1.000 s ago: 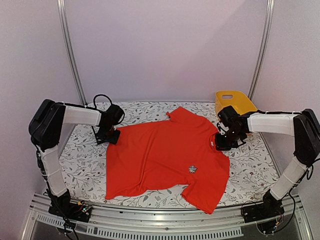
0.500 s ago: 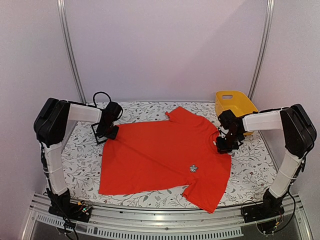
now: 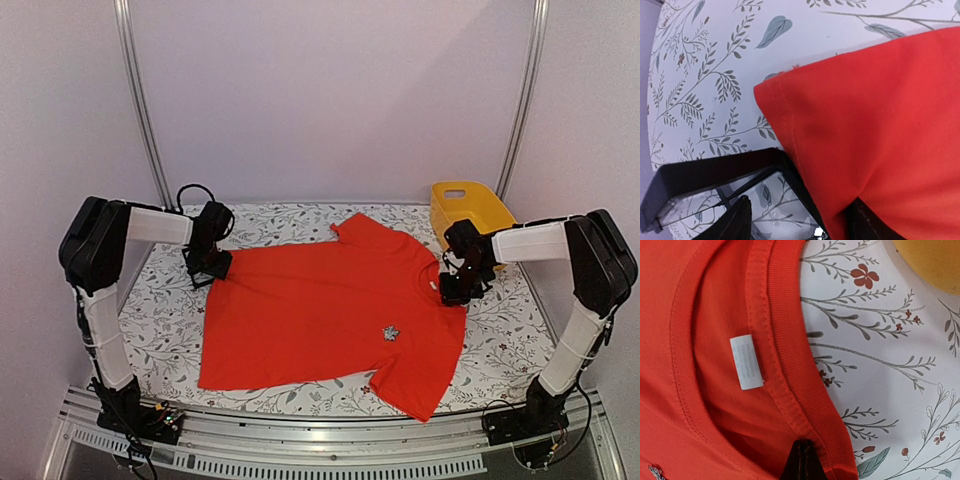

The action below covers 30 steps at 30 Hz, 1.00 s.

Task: Pin the brooch onto the clothing

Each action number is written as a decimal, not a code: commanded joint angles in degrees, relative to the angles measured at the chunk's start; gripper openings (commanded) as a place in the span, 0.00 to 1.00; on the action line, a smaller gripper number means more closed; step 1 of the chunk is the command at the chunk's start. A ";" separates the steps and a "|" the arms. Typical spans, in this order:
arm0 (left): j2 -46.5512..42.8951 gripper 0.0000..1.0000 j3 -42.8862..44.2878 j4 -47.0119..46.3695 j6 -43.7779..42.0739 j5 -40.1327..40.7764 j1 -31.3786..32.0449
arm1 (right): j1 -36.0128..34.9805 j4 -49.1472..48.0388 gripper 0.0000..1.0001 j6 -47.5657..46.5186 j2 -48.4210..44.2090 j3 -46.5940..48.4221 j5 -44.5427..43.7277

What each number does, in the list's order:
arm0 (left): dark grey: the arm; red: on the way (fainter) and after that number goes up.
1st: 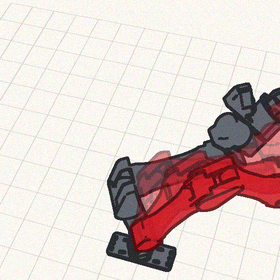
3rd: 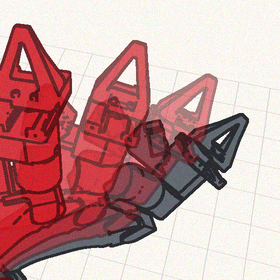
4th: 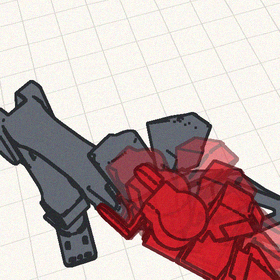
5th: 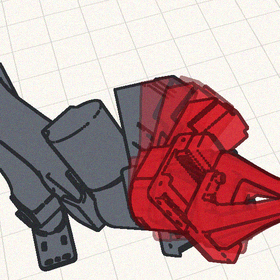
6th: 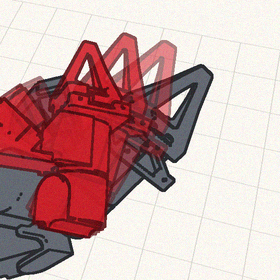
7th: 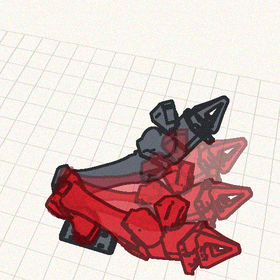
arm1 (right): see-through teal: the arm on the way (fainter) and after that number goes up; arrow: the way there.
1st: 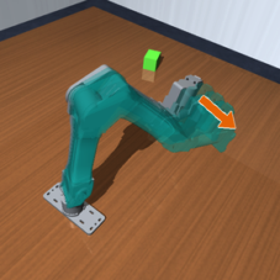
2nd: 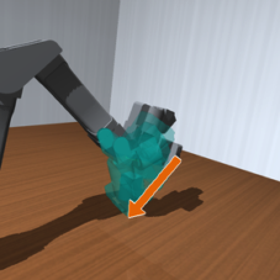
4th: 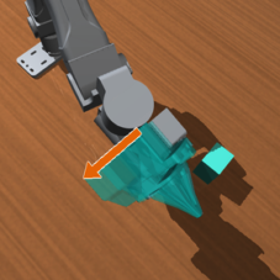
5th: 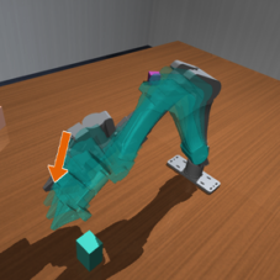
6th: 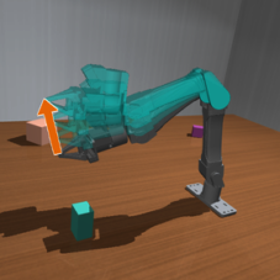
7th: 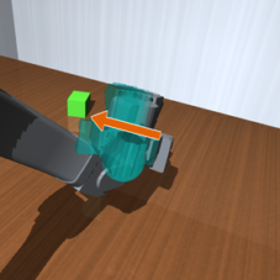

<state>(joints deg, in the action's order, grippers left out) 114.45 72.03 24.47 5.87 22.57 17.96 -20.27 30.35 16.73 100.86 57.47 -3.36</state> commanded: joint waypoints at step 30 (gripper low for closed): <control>-6.41 0.83 -3.88 -2.99 -5.26 -1.82 -2.56 | -0.17 10.28 0.00 -5.13 -7.57 3.43 1.45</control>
<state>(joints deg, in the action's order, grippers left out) 111.20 68.75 23.53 1.83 22.48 13.34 -19.35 38.04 11.86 95.94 59.55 -2.37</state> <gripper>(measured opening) 0.828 0.005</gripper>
